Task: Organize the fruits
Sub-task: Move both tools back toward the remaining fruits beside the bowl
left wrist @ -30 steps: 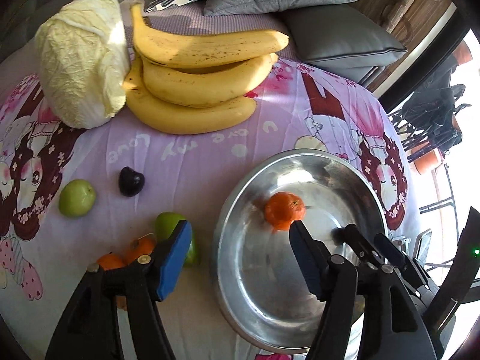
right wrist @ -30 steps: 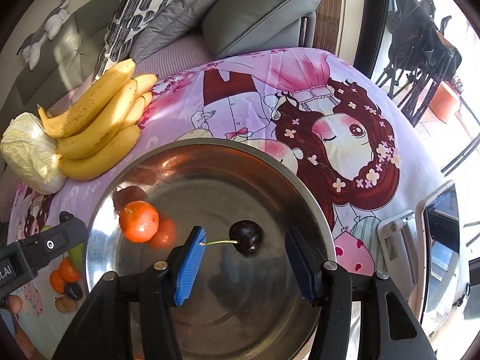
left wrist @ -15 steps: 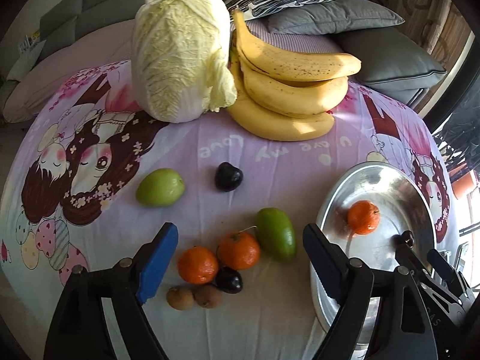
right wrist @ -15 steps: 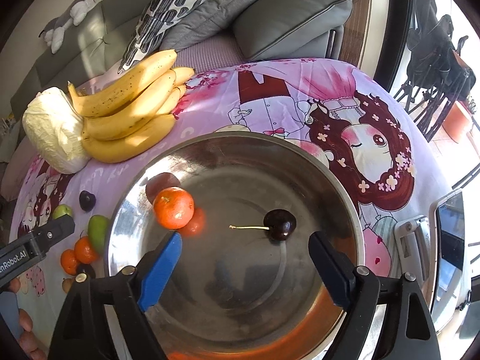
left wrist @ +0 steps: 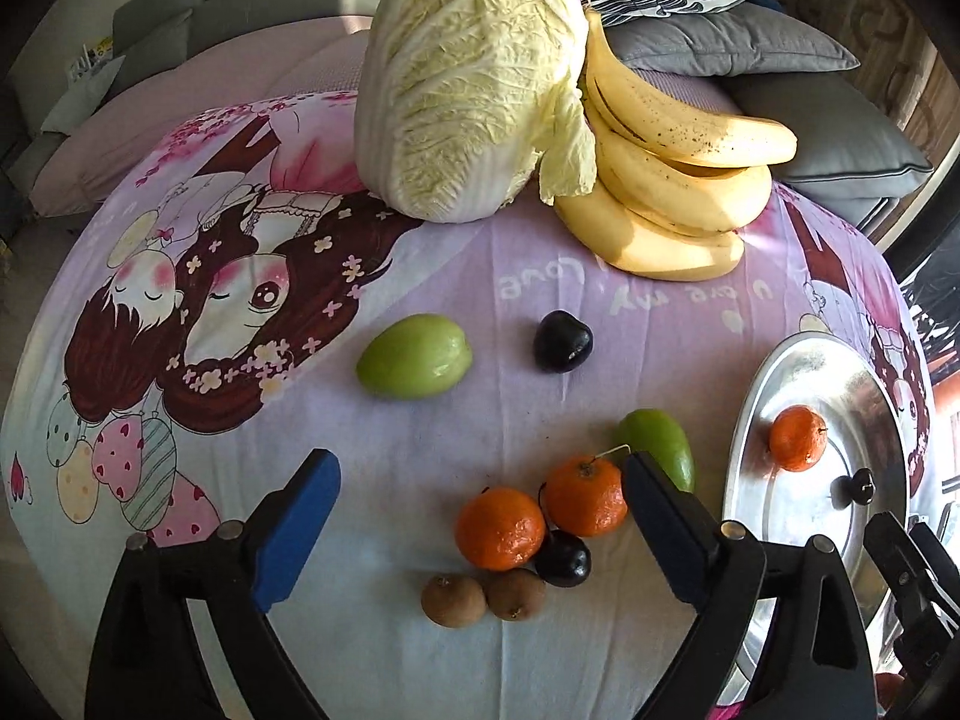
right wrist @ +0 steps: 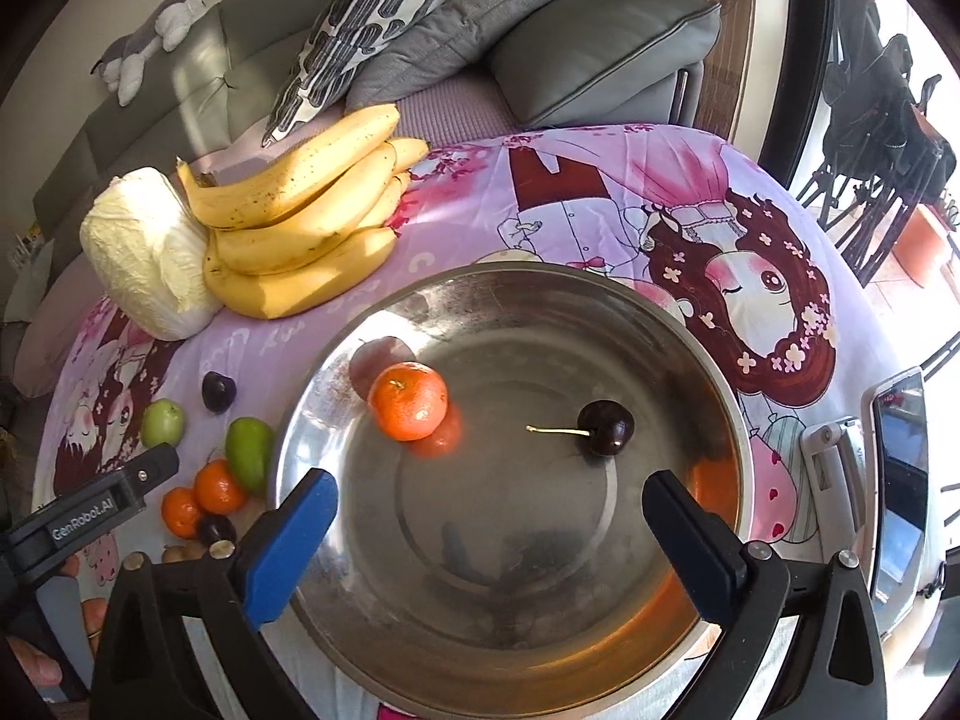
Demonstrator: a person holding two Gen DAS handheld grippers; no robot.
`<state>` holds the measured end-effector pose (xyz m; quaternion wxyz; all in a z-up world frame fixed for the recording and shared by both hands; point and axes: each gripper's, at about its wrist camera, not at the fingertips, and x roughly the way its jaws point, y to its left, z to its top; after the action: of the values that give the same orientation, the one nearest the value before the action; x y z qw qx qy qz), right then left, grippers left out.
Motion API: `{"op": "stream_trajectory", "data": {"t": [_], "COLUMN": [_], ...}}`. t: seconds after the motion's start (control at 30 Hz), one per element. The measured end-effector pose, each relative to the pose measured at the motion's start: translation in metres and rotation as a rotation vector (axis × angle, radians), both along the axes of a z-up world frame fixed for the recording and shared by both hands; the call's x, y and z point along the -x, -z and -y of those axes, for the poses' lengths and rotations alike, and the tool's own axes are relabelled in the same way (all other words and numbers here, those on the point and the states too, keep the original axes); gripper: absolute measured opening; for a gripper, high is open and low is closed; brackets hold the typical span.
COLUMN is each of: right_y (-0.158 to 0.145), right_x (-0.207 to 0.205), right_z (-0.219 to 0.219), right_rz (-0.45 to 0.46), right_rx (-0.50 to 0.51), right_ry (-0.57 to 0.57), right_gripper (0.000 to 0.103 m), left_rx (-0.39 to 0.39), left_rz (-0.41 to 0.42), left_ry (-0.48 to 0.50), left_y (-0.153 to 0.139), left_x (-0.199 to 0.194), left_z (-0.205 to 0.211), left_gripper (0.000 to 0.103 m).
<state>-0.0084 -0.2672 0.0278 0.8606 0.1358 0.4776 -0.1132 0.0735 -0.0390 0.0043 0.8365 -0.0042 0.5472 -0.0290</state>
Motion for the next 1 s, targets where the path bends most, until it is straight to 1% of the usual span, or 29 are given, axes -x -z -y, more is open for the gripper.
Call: {"op": "stream_trajectory", "data": {"t": [0.1,0.27,0.4,0.47,0.63,0.7,0.77,0.83,0.93,1.0], "right_y": [-0.009,-0.011,-0.012,-0.014,-0.020,-0.021,-0.020,-0.016,-0.009,-0.004], "right_x": [-0.002,-0.007,-0.014,-0.017,-0.028,-0.034,-0.039,-0.042,-0.040,-0.036], "right_z": [-0.007,-0.022,-0.033,-0.044,-0.067,-0.075,-0.082,-0.091,-0.101,-0.105], "right_rz": [0.046,0.050,0.054,0.058,0.083,0.088,0.092,0.091,0.074,0.065], "right_rx": [-0.021,-0.019,-0.055,-0.055,-0.064,-0.071,-0.084,-0.076,-0.076,-0.080], "right_ry": [-0.016,-0.061,-0.100,-0.134,-0.189,-0.207,-0.229,-0.261,-0.293,-0.310], "right_gripper": [0.103,0.103,0.103,0.103,0.103,0.103,0.103,0.103,0.103,0.103], "left_rx": [0.038,0.059,0.085,0.078,0.095,0.094,0.082,0.101,0.094,0.108], "left_rz": [0.013,0.055,0.061,0.058,0.053,0.052,0.023,0.002,-0.009,-0.004], "left_ry": [-0.010,-0.012,0.001,0.011,-0.022,-0.032,-0.047,-0.076,-0.102,-0.109], "left_y": [-0.004,-0.010,-0.019,-0.023,-0.034,-0.031,-0.023,-0.018,-0.015,-0.015], "left_x": [0.001,0.004,0.006,0.007,0.008,0.007,0.006,0.006,0.008,0.012], "left_z": [-0.007,-0.013,-0.020,-0.024,-0.045,-0.050,-0.055,-0.063,-0.070,-0.075], "left_gripper": [0.095,0.095,0.095,0.095,0.095,0.095,0.095,0.095,0.095,0.095]}}
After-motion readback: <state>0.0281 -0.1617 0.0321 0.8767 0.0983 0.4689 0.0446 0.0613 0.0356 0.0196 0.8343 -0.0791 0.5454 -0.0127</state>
